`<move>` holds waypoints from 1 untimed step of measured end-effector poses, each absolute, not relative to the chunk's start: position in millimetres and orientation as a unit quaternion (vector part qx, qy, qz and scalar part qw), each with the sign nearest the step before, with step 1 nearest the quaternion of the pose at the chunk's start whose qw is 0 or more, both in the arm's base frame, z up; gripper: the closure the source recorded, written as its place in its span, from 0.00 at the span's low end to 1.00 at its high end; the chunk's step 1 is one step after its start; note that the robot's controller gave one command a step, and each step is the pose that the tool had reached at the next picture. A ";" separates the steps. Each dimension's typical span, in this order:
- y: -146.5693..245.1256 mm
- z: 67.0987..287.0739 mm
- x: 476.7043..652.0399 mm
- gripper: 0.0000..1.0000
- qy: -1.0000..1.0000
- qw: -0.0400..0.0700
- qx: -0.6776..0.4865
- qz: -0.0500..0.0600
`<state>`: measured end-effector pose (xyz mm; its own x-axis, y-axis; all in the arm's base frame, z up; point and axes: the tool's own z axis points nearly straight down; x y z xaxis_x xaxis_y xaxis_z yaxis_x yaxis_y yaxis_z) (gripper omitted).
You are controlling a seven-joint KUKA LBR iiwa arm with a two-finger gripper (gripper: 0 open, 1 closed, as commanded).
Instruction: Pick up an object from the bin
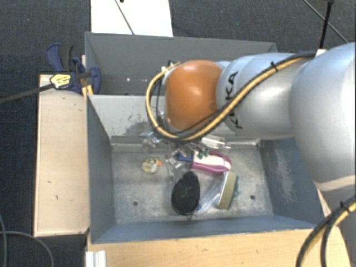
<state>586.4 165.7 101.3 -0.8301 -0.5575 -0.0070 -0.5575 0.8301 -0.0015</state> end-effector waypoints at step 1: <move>163.2 69.2 584.3 0.00 0.964 0.000 -0.265 0.001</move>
Offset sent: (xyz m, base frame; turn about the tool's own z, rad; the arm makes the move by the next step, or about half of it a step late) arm -0.0023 -0.0026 -0.0313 0.0543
